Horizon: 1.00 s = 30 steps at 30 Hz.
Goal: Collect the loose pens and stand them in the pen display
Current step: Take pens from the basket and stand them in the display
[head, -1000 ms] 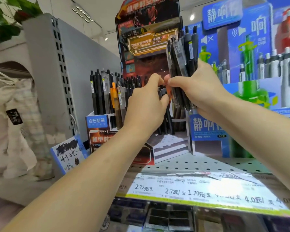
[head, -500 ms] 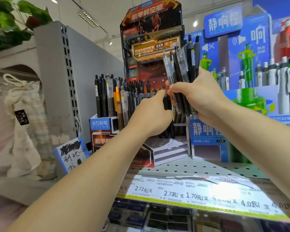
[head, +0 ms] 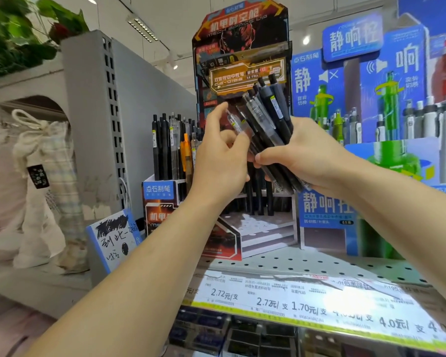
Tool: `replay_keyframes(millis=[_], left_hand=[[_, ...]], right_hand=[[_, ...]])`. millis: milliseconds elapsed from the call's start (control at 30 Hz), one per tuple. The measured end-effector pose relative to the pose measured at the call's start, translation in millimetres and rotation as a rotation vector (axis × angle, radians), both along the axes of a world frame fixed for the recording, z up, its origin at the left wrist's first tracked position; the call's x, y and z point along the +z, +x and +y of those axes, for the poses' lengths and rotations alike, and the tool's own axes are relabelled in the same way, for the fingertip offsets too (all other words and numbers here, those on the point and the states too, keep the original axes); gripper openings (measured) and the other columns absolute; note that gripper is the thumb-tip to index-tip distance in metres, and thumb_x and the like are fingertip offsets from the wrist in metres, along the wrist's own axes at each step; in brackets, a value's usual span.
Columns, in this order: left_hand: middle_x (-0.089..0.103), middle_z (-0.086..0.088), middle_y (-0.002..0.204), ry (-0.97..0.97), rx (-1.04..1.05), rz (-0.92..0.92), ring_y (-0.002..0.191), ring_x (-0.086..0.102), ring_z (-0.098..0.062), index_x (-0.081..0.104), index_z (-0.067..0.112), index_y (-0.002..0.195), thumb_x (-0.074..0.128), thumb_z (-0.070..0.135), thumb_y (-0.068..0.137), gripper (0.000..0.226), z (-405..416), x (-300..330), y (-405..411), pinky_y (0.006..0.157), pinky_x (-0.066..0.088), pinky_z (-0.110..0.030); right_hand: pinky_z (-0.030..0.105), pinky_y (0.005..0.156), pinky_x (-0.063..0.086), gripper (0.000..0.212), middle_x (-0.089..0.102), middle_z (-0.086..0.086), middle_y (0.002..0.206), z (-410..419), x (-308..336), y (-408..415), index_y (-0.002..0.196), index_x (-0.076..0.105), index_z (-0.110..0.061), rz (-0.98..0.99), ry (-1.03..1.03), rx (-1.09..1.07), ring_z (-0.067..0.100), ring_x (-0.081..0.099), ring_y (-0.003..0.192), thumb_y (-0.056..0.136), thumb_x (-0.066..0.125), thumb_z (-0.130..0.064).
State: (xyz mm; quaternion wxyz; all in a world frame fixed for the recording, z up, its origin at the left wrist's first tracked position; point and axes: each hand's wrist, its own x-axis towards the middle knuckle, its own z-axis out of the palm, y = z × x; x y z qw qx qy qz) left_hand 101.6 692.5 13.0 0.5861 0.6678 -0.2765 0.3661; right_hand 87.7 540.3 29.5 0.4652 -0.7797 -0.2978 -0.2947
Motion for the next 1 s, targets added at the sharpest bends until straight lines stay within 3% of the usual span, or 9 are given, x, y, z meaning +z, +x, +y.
replay_keyframes(millis=[133, 267, 400, 500, 767, 1000], left_hand=[[0.070, 0.000, 0.084, -0.063, -0.020, -0.026, 0.077, 0.072, -0.009, 0.031, 0.033, 0.147, 0.053, 0.015, 0.102, 0.053, -3.0, -3.9, -1.4, 0.053, 0.058, -0.027], [0.068, -0.002, 0.081, -0.002, 0.118, -0.087, 0.071, 0.069, -0.005, 0.038, 0.034, 0.140, 0.059, 0.015, 0.098, 0.050, -5.7, -7.9, -2.4, 0.055, 0.061, -0.028], [0.066, 0.008, 0.086, 0.225, 0.276, -0.150, 0.066, 0.068, -0.011, 0.048, 0.036, 0.130, 0.064, 0.019, 0.096, 0.042, -10.8, -12.8, -2.9, 0.063, 0.062, -0.040], [0.064, 0.010, 0.088, 0.327, 0.298, -0.132, 0.077, 0.069, -0.016, 0.048, 0.037, 0.130, 0.061, 0.019, 0.096, 0.041, -13.3, -14.2, -2.4, 0.072, 0.061, -0.042], [0.065, 0.009, 0.087, 0.343, 0.297, -0.123, 0.088, 0.068, -0.024, 0.045, 0.042, 0.119, 0.063, 0.017, 0.095, 0.039, -14.1, -13.6, -1.6, 0.074, 0.062, -0.042], [0.066, 0.009, 0.085, 0.351, 0.280, -0.114, 0.091, 0.067, -0.022, 0.045, 0.043, 0.126, 0.062, 0.017, 0.096, 0.043, -14.7, -14.8, 0.0, 0.074, 0.062, -0.042]], right_hand=[[0.035, 0.070, 0.060, 0.027, 0.074, -0.011, 0.082, 3.5, -4.1, -3.0, 0.099, 0.066, -0.031, -0.163, 0.071, -0.163, 0.006, 0.071, 0.073, 0.078, 0.076, -0.016], [0.047, 0.073, 0.061, 0.032, 0.075, -0.001, 0.094, 2.9, -3.5, -5.2, 0.111, 0.066, -0.019, -0.232, 0.271, -0.213, 0.022, 0.072, 0.080, 0.080, 0.071, -0.013], [0.048, 0.078, 0.061, 0.033, 0.074, 0.000, 0.099, 4.4, -5.0, -8.5, 0.112, 0.066, -0.018, -0.234, 0.259, -0.222, 0.023, 0.072, 0.089, 0.080, 0.069, -0.009], [0.048, 0.082, 0.060, 0.032, 0.074, -0.002, 0.100, 4.9, -4.7, -10.1, 0.111, 0.067, -0.017, -0.234, 0.262, -0.227, 0.021, 0.071, 0.094, 0.080, 0.069, -0.010], [0.045, 0.085, 0.060, 0.031, 0.072, -0.007, 0.101, 5.9, -4.9, -13.3, 0.112, 0.066, -0.021, -0.221, 0.267, -0.242, 0.015, 0.069, 0.096, 0.082, 0.073, -0.014], [0.045, 0.083, 0.060, 0.031, 0.070, -0.003, 0.102, 4.9, -5.1, -15.4, 0.113, 0.064, -0.016, -0.208, 0.274, -0.254, 0.017, 0.068, 0.096, 0.083, 0.073, -0.017]])
